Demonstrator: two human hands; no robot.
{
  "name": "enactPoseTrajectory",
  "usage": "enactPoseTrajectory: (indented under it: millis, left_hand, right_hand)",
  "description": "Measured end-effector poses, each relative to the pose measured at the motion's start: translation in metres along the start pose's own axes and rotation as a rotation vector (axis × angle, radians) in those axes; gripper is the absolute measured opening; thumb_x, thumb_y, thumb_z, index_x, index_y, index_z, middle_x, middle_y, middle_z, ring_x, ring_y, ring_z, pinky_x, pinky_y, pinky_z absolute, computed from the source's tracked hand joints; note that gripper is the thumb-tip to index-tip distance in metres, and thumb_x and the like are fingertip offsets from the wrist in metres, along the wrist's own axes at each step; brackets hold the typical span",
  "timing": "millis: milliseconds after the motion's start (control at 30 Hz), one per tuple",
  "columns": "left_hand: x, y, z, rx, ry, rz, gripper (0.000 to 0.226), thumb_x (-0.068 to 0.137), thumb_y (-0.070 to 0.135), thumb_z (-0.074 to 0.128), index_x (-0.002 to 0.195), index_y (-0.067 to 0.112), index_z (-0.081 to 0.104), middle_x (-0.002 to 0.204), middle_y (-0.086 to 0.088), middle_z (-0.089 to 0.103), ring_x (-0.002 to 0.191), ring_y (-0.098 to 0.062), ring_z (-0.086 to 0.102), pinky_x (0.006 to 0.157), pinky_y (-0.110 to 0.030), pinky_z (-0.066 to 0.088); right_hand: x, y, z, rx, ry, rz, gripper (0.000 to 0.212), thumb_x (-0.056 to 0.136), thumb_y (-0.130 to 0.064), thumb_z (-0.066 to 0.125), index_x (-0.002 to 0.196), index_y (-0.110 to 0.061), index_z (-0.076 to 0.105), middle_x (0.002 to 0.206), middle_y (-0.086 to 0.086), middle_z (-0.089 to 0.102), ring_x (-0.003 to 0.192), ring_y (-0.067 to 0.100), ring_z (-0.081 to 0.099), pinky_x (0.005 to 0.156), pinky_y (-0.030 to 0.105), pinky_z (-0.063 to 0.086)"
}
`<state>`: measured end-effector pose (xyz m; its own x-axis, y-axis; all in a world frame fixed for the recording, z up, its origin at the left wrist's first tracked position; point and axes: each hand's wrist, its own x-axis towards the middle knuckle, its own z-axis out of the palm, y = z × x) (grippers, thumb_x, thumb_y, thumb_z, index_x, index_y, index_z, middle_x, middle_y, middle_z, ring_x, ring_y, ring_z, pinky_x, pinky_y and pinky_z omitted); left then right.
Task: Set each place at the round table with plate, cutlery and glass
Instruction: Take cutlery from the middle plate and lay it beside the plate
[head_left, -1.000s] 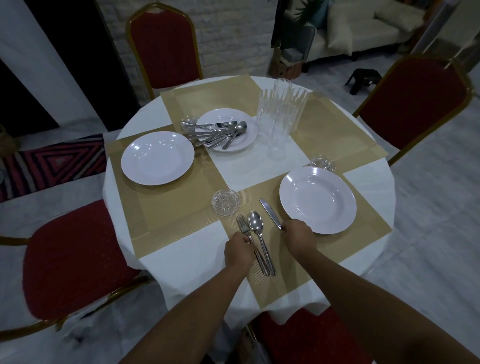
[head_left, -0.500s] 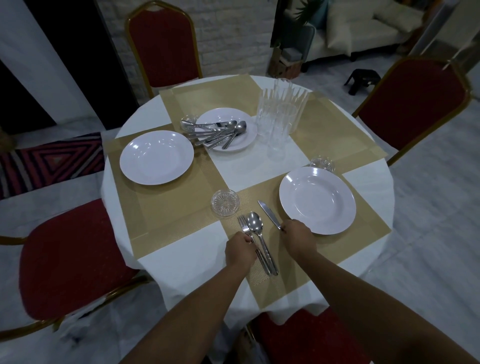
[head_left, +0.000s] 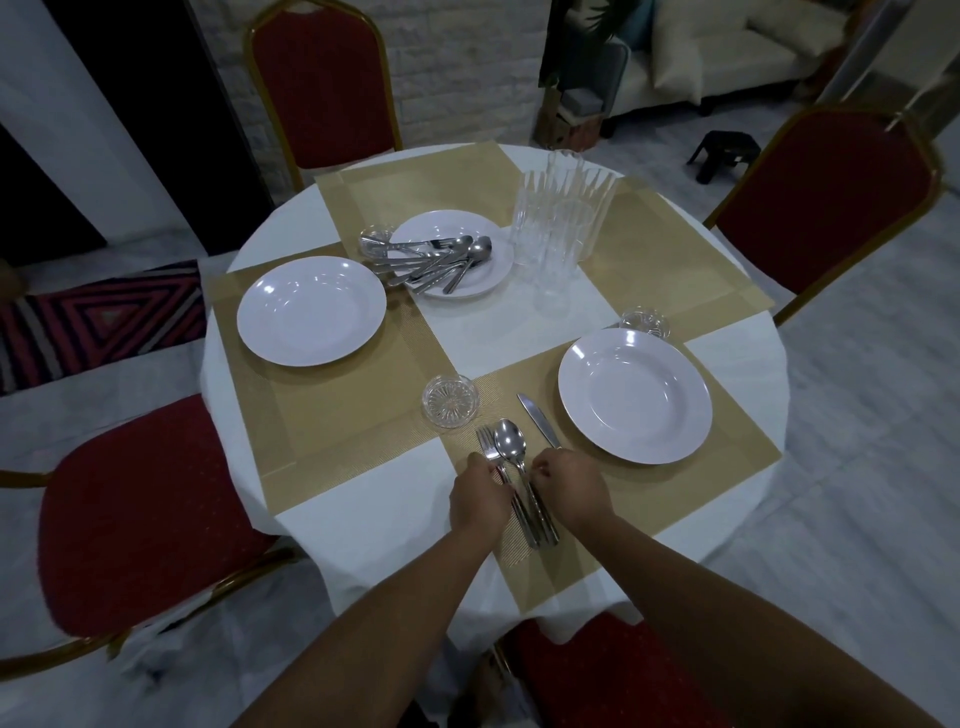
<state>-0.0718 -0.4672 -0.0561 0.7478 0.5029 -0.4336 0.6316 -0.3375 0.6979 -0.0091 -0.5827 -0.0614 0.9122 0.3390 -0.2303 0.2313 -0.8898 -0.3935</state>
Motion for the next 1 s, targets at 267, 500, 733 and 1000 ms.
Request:
enactPoseTrajectory:
  millis: [267,500,733,1000]
  left_hand:
    - [-0.002,0.0,0.0,0.01,-0.001,0.026,0.035,0.086,0.015,0.061,0.119,0.02,0.051,0.107,-0.002,0.067,0.095,-0.023,0.064,0.073,-0.029,0.048]
    - [-0.002,0.003,0.002,0.005,-0.018,0.041,0.039,0.087,0.014,0.062,0.124,0.022,0.052,0.113,-0.001,0.066,0.1,-0.02,0.063,0.075,-0.026,0.046]
    - [-0.004,-0.002,0.005,0.052,0.0,0.09,0.036,0.088,0.018,0.061,0.122,0.025,0.052,0.107,0.0,0.066,0.095,-0.02,0.064,0.079,-0.033,0.053]
    - [-0.009,-0.05,0.007,0.585,0.252,0.525,0.044,0.083,0.027,0.053,0.123,0.01,0.061,0.124,-0.007,0.062,0.115,-0.026,0.06,0.097,-0.043,0.048]
  right_hand:
    - [0.006,-0.009,0.002,0.04,0.0,0.015,0.022,0.088,-0.016,0.054,0.091,-0.012,0.075,0.088,0.006,0.073,0.083,0.02,0.067,0.073,0.031,0.053]
    - [0.011,-0.004,-0.005,0.019,0.003,0.033,0.021,0.088,-0.017,0.054,0.085,-0.012,0.074,0.083,0.006,0.071,0.076,0.02,0.065,0.067,0.031,0.052]
    - [0.011,0.0,-0.009,0.041,0.051,0.012,0.022,0.088,-0.018,0.054,0.081,-0.009,0.072,0.079,0.007,0.07,0.073,0.022,0.064,0.065,0.031,0.049]
    - [0.007,0.042,-0.03,-0.28,0.398,-0.16,0.036,0.065,-0.015,0.087,0.098,-0.006,0.073,0.099,0.012,0.073,0.085,0.029,0.069,0.069,0.038,0.057]
